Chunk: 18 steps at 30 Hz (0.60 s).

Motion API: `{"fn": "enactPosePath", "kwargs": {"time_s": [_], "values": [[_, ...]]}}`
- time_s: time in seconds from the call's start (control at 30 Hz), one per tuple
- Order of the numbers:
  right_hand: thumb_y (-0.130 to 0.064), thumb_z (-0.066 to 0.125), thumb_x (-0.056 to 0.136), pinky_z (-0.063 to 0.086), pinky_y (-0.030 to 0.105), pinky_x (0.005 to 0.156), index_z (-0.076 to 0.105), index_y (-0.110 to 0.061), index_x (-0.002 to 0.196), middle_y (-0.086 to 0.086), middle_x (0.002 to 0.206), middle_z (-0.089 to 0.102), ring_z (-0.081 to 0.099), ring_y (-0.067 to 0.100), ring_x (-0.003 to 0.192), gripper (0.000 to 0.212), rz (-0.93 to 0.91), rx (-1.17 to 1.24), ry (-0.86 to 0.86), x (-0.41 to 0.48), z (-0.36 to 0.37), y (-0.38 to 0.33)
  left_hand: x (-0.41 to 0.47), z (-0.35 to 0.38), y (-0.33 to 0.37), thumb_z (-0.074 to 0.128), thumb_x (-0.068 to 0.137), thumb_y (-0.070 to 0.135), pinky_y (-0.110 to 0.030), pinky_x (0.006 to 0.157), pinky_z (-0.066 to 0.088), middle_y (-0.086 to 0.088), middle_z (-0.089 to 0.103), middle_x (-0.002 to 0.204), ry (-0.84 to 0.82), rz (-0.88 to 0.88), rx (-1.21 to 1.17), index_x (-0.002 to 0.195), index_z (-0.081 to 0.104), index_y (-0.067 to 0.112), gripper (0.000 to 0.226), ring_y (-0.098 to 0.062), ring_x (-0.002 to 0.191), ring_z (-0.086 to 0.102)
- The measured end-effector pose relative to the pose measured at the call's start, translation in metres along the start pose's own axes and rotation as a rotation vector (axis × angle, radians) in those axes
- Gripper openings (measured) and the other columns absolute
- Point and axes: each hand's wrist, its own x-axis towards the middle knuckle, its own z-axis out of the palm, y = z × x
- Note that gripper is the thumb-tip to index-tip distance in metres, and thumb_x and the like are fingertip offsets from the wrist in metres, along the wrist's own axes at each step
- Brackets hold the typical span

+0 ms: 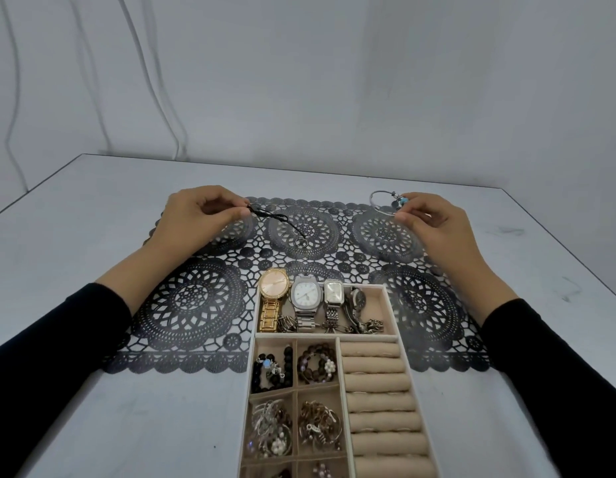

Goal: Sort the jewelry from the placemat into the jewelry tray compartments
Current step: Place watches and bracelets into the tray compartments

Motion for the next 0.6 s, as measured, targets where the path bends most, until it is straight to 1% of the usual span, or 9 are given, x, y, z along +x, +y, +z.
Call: {"fn": "enactPosePath", "kwargs": {"time_s": [0.07,0.13,0.2,0.27,0.33,0.4,0.5,0.6], "values": [[-0.008,0.073,0.082,0.049,0.022,0.094,0.07,-0.007,0.086,0.003,0.106,0.067,0.064,0.008,0.102,0.005,-0.01,0.02,0.03,-0.003,-0.002,-0.006,-0.004,-0.001,0.004,0.08,0.078,0.02,-0.011,0.084,0.052,0.025,0.072,0.091,0.024,0.004,-0.011,0.084,0.074,0.026,0.01,0.002,0.087,0.07],[-0.008,0.073,0.082,0.049,0.02,0.093,0.07,-0.005,0.086,0.005,0.105,0.067,0.064,0.008,0.1,0.006,-0.013,0.029,0.055,-0.006,-0.004,-0.012,-0.009,-0.003,0.008,0.08,0.079,0.02,-0.011,0.083,0.052,0.026,0.073,0.087,0.051,0.015,-0.015,0.084,0.074,0.025,0.009,0.003,0.086,0.07],[-0.008,0.073,0.082,0.049,0.019,0.092,0.07,-0.002,0.088,0.007,0.108,0.067,0.064,0.007,0.099,0.009,-0.008,0.028,0.073,-0.01,-0.006,-0.017,-0.015,-0.005,0.013,0.08,0.08,0.02,-0.013,0.083,0.053,0.021,0.074,0.088,0.079,0.02,-0.036,0.086,0.075,0.023,0.008,0.002,0.086,0.07],[-0.01,0.073,0.082,0.049,0.018,0.091,0.07,-0.002,0.088,0.007,0.109,0.067,0.065,0.007,0.1,0.01,-0.005,0.033,0.084,-0.015,-0.007,-0.022,-0.022,-0.007,0.017,0.079,0.08,0.018,-0.019,0.087,0.055,0.011,0.076,0.091,0.103,0.018,-0.07,0.088,0.075,0.02,0.009,-0.004,0.09,0.072],[-0.01,0.073,0.082,0.048,0.016,0.09,0.07,-0.002,0.088,0.006,0.108,0.068,0.064,0.005,0.1,0.011,-0.011,0.036,0.09,-0.022,-0.009,-0.027,-0.029,-0.01,0.022,0.079,0.081,0.018,-0.025,0.089,0.056,0.006,0.076,0.095,0.119,0.016,-0.094,0.09,0.075,0.017,0.01,-0.007,0.092,0.072],[-0.011,0.073,0.082,0.048,0.014,0.088,0.07,-0.002,0.088,0.004,0.107,0.068,0.064,0.003,0.099,0.011,-0.012,0.035,0.093,-0.028,-0.01,-0.033,-0.035,-0.012,0.027,0.079,0.08,0.019,-0.028,0.086,0.058,0.006,0.076,0.095,0.134,0.008,-0.108,0.09,0.075,0.017,0.011,-0.008,0.091,0.073],[-0.009,0.073,0.082,0.047,0.013,0.087,0.07,-0.001,0.089,0.0,0.107,0.067,0.064,0.003,0.097,0.011,-0.011,0.058,0.096,-0.038,-0.01,-0.043,-0.044,-0.016,0.035,0.079,0.08,0.021,-0.035,0.075,0.06,0.007,0.076,0.095,0.153,-0.008,-0.127,0.089,0.075,0.019,0.01,-0.008,0.089,0.073],[-0.008,0.072,0.082,0.048,0.015,0.088,0.069,0.001,0.091,0.003,0.109,0.067,0.065,0.007,0.097,0.013,-0.01,0.096,0.099,-0.051,-0.011,-0.053,-0.054,-0.02,0.04,0.079,0.08,0.022,-0.043,0.075,0.061,0.006,0.076,0.095,0.165,-0.009,-0.149,0.089,0.076,0.02,0.01,-0.011,0.09,0.073]]}}
